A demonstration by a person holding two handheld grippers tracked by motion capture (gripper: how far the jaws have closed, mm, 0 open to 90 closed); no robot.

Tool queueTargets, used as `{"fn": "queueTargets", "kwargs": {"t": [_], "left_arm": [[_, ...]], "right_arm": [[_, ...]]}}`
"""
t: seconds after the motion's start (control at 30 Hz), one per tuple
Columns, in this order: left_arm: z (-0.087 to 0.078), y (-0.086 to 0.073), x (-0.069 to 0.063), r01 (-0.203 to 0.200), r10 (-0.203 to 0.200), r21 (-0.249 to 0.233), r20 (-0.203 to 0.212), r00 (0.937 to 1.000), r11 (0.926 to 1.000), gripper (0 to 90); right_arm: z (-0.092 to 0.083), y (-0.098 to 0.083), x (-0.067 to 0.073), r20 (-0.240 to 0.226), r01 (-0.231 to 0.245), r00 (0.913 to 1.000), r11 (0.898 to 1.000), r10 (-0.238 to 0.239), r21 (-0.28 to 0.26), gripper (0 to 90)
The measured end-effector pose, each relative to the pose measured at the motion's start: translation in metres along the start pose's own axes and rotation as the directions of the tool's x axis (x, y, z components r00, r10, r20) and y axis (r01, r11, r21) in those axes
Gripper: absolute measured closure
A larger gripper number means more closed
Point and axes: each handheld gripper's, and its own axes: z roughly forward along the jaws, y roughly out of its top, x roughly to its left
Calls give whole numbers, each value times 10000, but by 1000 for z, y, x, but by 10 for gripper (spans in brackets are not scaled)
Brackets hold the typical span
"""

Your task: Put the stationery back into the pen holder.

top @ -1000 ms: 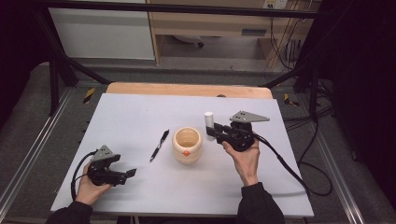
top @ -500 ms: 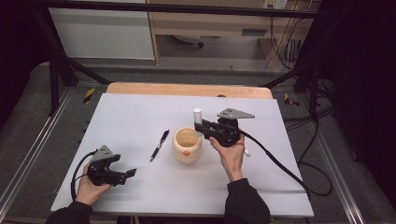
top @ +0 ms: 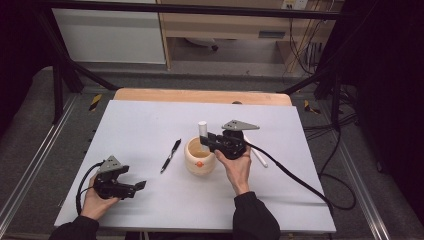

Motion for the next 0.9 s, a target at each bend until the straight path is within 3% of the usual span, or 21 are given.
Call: {"fn": "queueTargets", "kwargs": {"t": [0.63,0.9], "left_arm": [[0,0,0,-37,37,11,-3,10000,10000,76],[0,0,0,-39,39,19,1,10000,10000,76]], "right_arm": [[18,-28,0,-86,-128,9999,9991,132,398,707],[20,-33,1,-47,220,9997,9989,-219,412,703]]}}
